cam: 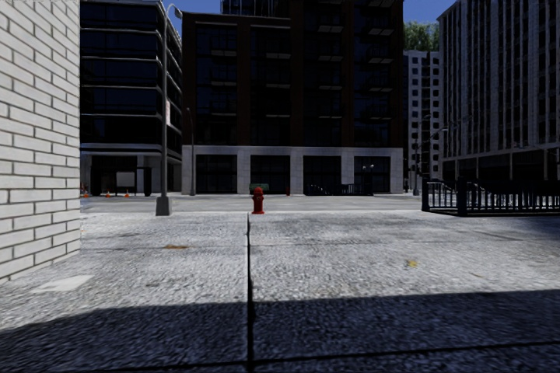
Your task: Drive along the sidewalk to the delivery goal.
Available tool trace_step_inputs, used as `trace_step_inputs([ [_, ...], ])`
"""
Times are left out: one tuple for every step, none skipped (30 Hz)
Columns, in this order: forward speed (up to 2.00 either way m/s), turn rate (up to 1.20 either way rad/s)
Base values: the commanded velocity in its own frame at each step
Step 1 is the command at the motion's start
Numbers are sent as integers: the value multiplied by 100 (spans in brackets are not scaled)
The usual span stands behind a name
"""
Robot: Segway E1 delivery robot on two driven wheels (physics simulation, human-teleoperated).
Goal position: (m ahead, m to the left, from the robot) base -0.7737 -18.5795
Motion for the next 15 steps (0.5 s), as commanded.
trace_step_inputs([
  [200, -47],
  [200, -53],
  [200, -55],
  [200, -55],
  [200, -55],
  [200, -55],
  [200, -55],
  [200, -55],
  [200, -55],
  [200, -55],
  [200, -55],
  [200, -55],
  [200, -55],
  [200, -55],
  [200, -55],
])
